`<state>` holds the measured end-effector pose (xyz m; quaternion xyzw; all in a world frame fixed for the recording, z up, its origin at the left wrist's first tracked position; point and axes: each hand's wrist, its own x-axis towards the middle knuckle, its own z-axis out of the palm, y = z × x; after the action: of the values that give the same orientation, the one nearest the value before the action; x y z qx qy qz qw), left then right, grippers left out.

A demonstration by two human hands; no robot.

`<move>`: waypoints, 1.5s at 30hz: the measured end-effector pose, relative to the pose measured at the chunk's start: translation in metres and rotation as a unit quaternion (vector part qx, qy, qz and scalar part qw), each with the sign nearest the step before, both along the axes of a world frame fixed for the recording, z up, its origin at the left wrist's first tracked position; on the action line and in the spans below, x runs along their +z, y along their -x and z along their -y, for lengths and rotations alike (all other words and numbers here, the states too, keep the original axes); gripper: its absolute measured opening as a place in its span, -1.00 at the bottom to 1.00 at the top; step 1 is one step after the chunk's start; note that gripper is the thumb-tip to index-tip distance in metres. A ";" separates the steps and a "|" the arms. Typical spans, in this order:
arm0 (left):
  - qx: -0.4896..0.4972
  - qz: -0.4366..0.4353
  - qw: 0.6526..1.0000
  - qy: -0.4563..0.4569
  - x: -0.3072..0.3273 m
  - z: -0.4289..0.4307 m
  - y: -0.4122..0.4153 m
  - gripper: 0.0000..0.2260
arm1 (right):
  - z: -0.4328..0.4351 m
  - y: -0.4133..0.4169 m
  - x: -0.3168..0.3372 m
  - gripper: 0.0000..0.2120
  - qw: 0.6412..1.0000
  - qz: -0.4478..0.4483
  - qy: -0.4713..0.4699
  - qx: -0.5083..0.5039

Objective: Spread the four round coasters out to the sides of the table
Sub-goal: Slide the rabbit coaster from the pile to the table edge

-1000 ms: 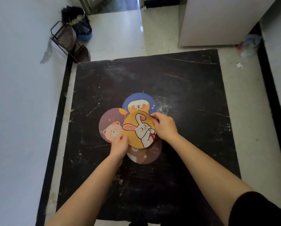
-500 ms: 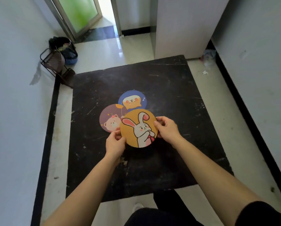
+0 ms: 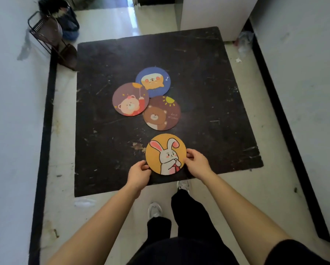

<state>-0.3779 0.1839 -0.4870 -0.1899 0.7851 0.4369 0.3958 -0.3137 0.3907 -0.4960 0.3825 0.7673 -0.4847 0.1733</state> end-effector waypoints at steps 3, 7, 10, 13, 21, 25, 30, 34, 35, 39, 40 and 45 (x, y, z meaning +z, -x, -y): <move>-0.004 0.002 1.000 -0.019 0.003 -0.005 0.002 -0.64 | -0.003 0.005 -0.001 -0.64 0.999 -0.002 -0.017 0.042; 0.006 0.014 1.000 -0.011 -0.002 -0.006 0.004 -0.71 | 0.002 0.002 -0.003 -0.58 0.997 0.013 -0.048 0.067; 0.007 0.019 1.000 -0.015 -0.006 -0.002 -0.002 -0.62 | 0.007 -0.011 -0.004 -0.62 0.995 0.012 -0.059 0.084; -0.003 0.011 1.000 -0.017 -0.009 0.002 -0.011 -0.60 | 0.012 -0.024 -0.005 -0.63 0.990 0.018 -0.080 0.111; -0.066 -0.010 0.998 0.016 0.003 0.000 -0.007 -0.55 | 0.008 -0.019 0.013 -0.48 0.976 0.032 -0.135 0.169; -0.189 -0.210 0.949 0.144 0.048 -0.009 0.035 -0.45 | -0.018 0.015 0.062 -0.44 0.954 -0.061 -0.253 0.150; -0.210 -0.485 0.830 0.179 0.171 -0.024 0.099 -0.45 | -0.054 0.068 0.171 -0.42 0.882 -0.243 -0.392 0.101; -0.185 -0.642 0.726 0.160 0.279 -0.033 0.123 -0.46 | -0.069 0.090 0.269 -0.40 0.784 -0.357 -0.503 0.066; -0.184 -0.668 0.703 0.163 0.300 -0.035 0.125 -0.46 | -0.072 0.092 0.289 -0.40 0.758 -0.382 -0.525 0.055; -0.170 -0.712 0.662 0.160 0.353 -0.047 0.121 -0.43 | -0.083 0.085 0.343 -0.36 0.681 -0.428 -0.593 0.037; -0.164 -0.716 0.661 0.156 0.360 -0.051 0.118 -0.43 | -0.088 0.082 0.350 -0.35 0.671 -0.432 -0.601 0.038; -0.167 -0.719 0.655 0.160 0.362 -0.091 0.098 -0.40 | -0.128 0.062 0.354 -0.32 0.663 -0.429 -0.610 0.060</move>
<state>-0.4755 0.2748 -0.1247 0.2579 0.9005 0.2311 -0.2629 -0.3760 0.5183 -0.1421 0.1057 0.9019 -0.0071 -0.4187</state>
